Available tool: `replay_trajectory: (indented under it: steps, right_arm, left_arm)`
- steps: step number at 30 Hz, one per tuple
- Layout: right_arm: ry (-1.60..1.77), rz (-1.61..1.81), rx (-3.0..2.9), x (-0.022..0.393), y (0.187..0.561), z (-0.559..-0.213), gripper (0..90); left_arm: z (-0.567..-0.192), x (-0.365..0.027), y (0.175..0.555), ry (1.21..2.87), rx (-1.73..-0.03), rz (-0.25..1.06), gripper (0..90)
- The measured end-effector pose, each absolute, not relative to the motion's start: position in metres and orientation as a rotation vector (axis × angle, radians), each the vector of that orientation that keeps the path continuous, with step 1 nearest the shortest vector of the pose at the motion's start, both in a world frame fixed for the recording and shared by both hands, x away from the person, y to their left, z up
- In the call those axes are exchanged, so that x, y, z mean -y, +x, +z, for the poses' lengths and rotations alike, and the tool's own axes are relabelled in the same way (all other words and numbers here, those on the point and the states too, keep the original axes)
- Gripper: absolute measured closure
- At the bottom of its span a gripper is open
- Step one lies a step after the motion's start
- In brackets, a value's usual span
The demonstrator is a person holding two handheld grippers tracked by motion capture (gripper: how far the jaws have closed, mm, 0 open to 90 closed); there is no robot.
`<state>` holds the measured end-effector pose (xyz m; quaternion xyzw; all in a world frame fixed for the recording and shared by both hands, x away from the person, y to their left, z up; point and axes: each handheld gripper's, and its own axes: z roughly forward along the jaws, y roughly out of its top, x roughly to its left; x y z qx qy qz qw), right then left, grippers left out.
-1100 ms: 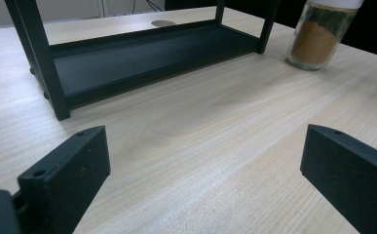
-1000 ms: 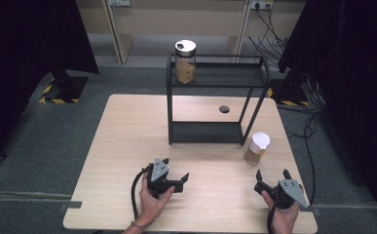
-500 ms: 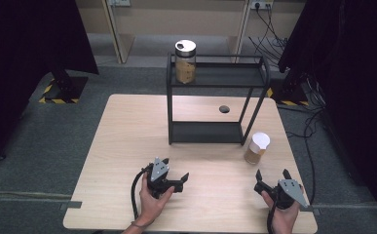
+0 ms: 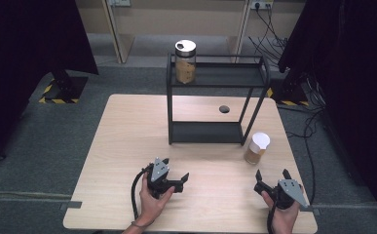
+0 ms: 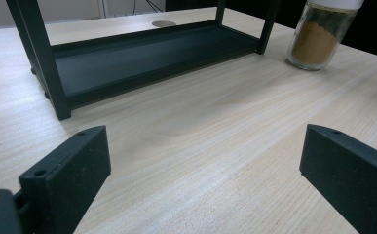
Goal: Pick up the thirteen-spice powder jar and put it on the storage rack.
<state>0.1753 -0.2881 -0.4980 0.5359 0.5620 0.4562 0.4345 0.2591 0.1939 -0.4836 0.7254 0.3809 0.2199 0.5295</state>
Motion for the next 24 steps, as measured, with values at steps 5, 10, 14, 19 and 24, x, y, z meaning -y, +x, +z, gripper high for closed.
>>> replay_trajectory:
  steps: [5, 10, 14, 19, 24]
  right_arm:
    - [1.332, 1.137, -1.404, 0.289, 0.176, -0.498, 4.9]
    - [1.329, 1.147, -1.408, 0.289, 0.176, -0.498, 4.6]
    - [1.313, 1.184, -1.406, 0.290, 0.179, -0.497, 4.6]
    - [1.241, 1.200, -1.399, 0.287, 0.187, -0.488, 4.6]
    - [1.215, 1.206, -1.413, 0.285, 0.202, -0.483, 4.7]
  left_arm:
    - [-0.484, -0.194, 0.259, 1.731, -0.910, 0.525, 3.7]
    - [-0.484, -0.194, 0.259, 1.729, -0.914, 0.526, 3.7]
    - [-0.484, -0.194, 0.259, 1.728, -0.910, 0.529, 3.7]
    - [-0.484, -0.193, 0.258, 1.731, -0.907, 0.532, 3.7]
    - [-0.484, -0.193, 0.258, 1.734, -0.904, 0.535, 3.7]
